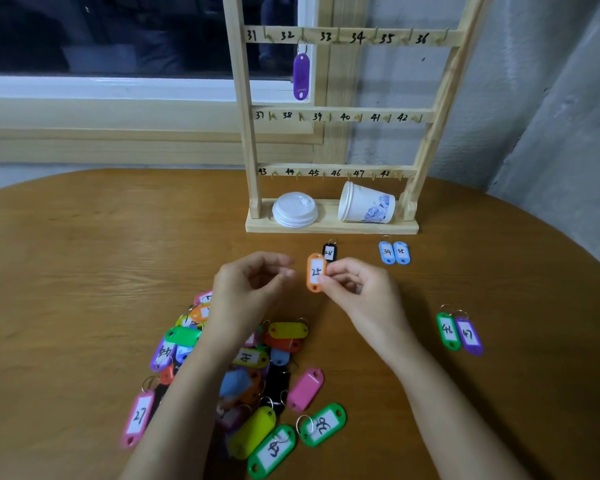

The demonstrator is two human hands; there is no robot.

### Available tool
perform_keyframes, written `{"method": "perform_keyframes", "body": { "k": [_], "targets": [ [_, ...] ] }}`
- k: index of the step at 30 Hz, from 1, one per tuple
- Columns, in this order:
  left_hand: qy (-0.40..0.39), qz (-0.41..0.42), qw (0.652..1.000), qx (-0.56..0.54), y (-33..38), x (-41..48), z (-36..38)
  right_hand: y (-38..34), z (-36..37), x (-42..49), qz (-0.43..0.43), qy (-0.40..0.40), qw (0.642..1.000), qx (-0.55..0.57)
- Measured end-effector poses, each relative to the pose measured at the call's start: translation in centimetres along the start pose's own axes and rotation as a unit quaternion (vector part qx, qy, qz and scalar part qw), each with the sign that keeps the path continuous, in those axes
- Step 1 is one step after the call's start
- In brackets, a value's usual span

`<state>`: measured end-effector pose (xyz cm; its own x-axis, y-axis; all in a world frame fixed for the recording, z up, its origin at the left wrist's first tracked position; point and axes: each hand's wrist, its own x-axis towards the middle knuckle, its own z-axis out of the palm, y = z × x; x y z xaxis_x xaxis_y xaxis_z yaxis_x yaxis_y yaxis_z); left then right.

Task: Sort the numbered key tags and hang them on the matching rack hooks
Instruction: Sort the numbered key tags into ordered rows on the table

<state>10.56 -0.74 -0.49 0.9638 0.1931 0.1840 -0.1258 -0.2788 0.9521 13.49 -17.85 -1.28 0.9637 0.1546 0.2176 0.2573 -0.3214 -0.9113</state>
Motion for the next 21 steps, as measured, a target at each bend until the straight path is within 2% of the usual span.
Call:
{"method": "perform_keyframes", "body": {
  "k": [3, 5, 13, 21],
  "targets": [
    [0.098, 0.027, 0.987, 0.122, -1.0, 0.6, -1.5, 0.3, -1.2, 0.0, 0.020, 0.028, 0.999, 0.001],
    [0.120, 0.028, 0.976, 0.181, -1.5, 0.9, -2.2, 0.6, -1.8, 0.0, 0.030, 0.043, 0.999, 0.014],
    [-0.022, 0.026, 0.959, 0.283, -1.7, 0.4, -1.9, 0.6, -2.6, 0.1, 0.030, 0.082, 0.996, 0.025],
    [-0.034, 0.049, 0.955, 0.291, -1.6, 0.5, -1.6, 0.7, -2.4, 0.2, 0.038, 0.076, 0.996, 0.014]
  ]
}}
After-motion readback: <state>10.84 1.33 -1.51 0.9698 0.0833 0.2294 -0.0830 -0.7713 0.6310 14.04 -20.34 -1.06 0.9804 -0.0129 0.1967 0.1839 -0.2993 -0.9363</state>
